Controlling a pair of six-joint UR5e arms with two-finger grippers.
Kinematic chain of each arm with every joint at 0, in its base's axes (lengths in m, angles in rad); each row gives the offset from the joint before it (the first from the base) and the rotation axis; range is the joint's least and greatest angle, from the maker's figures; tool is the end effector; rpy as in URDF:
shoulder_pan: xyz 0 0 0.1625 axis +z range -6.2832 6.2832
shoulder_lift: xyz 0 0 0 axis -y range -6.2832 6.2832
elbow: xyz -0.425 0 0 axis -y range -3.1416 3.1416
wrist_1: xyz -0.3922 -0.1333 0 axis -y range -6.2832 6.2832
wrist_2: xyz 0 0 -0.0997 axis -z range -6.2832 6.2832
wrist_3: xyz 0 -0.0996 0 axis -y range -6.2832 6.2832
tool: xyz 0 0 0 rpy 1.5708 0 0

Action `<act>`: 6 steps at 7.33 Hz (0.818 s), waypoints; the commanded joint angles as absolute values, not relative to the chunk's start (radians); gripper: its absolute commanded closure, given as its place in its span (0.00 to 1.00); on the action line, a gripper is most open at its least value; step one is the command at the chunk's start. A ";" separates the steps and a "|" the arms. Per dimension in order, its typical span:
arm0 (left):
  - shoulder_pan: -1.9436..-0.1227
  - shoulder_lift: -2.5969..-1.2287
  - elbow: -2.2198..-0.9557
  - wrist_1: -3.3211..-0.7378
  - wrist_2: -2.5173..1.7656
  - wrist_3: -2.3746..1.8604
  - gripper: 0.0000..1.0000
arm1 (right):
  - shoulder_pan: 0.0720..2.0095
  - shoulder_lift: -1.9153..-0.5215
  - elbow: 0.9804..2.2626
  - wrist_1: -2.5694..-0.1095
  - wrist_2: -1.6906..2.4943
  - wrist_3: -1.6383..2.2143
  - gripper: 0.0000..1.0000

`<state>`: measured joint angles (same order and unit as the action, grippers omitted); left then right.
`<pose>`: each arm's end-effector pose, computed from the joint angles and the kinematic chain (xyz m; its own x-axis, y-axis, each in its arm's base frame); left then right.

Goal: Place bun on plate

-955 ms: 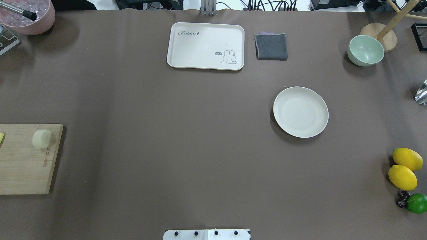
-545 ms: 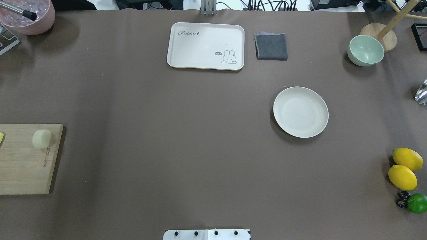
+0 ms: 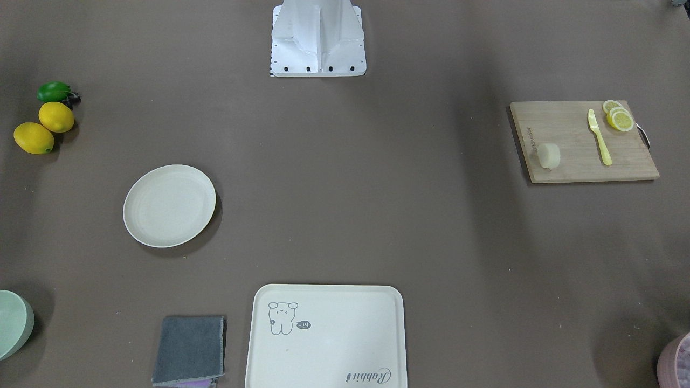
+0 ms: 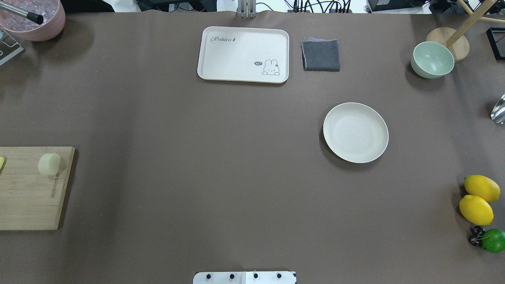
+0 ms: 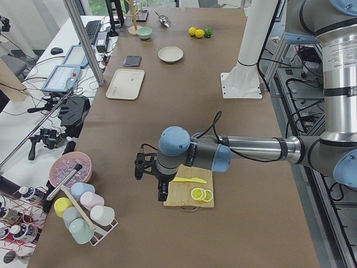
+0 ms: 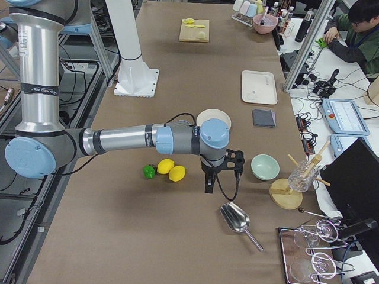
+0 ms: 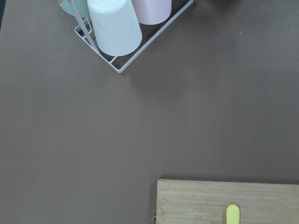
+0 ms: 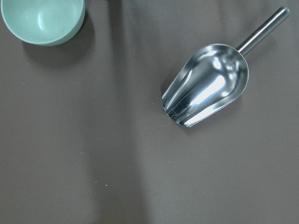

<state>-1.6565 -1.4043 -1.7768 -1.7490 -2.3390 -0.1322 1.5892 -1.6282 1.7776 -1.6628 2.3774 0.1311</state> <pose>-0.1010 -0.4272 0.6145 0.7120 -0.0410 -0.7010 0.1790 0.9759 0.1247 0.0700 -0.4657 0.5915 0.6843 0.1021 0.7221 -0.1088 0.9934 -0.0373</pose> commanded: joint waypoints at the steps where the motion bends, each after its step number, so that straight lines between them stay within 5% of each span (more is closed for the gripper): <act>1: -1.637 -1.413 -1.773 -1.749 -2.339 -0.138 0.02 | 1.589 -1.628 1.778 -1.663 2.378 0.132 0.00; 6: -1.631 -1.471 -1.735 -1.788 -2.468 -0.132 0.02 | 1.387 -1.565 1.922 -1.639 2.381 0.305 0.00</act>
